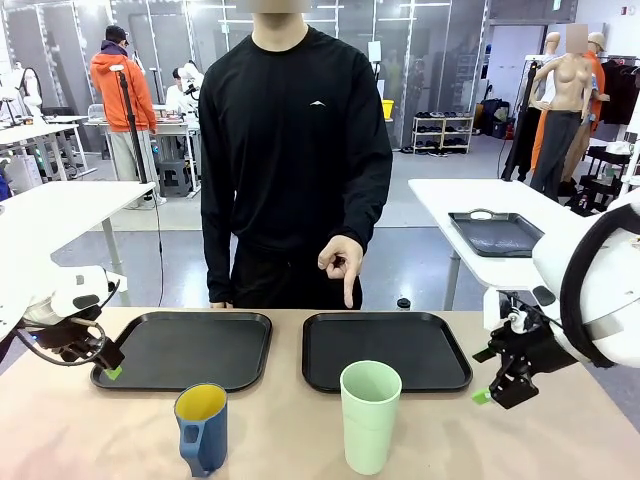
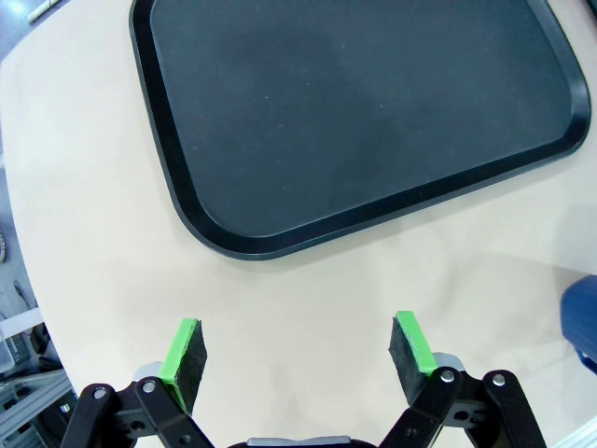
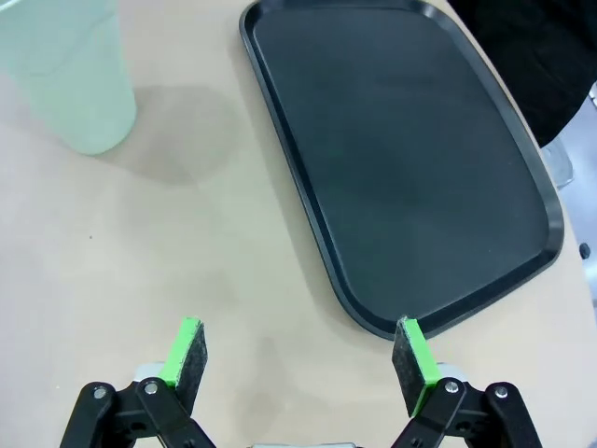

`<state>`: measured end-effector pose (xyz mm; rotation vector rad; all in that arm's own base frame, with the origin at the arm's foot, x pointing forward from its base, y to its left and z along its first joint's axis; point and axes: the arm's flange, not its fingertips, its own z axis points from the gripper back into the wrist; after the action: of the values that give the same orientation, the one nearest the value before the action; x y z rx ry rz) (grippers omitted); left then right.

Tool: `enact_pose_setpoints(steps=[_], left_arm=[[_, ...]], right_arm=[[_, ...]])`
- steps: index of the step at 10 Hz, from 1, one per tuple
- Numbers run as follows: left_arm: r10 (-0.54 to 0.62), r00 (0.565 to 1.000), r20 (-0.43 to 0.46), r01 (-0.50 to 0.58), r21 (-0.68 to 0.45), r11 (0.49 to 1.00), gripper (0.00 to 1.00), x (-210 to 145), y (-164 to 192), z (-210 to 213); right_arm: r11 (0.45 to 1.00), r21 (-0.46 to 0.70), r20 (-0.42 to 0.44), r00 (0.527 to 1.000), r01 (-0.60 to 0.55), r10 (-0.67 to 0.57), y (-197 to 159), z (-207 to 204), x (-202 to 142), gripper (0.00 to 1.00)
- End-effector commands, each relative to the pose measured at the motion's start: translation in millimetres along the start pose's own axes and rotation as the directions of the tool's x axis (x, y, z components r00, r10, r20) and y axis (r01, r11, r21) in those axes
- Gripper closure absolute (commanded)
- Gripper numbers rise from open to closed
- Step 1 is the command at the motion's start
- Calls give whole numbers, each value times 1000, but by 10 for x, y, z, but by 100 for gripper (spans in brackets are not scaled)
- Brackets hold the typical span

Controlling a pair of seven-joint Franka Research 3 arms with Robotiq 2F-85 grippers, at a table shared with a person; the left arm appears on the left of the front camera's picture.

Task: Sort and store the cups by type.
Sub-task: Pick up the Reusable plastic cup.

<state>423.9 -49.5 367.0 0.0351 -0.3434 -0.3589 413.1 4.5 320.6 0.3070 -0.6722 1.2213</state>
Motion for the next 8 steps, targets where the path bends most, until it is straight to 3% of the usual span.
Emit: enact_pose_setpoints(steps=[1, 3, 4, 7, 8], left_arm=[[-2, 1000, -2, 2, 4, 1000, 0, -4, 10, 11], [-2, 1000, -2, 2, 4, 1000, 0, -4, 10, 11], [-2, 1000, -2, 2, 4, 1000, 0, -4, 10, 11], [-2, 1000, -2, 2, 4, 1000, 0, -4, 10, 11], [-2, 1000, -2, 2, 4, 1000, 0, -4, 10, 11]], right_arm=[[998, -45, -28, 999, 31, -32, -75, 153, 82, 0], [1000, -14, -13, 1000, 1, -2, -28, 41, 15, 0], [995, 98, 31, 999, -36, 33, 2, -5, -28, 0], [952, 278, 273, 961, -124, 45, 46, -115, -86, 0], [946, 282, 320, 945, -162, 67, 53, -151, -57, 0]])
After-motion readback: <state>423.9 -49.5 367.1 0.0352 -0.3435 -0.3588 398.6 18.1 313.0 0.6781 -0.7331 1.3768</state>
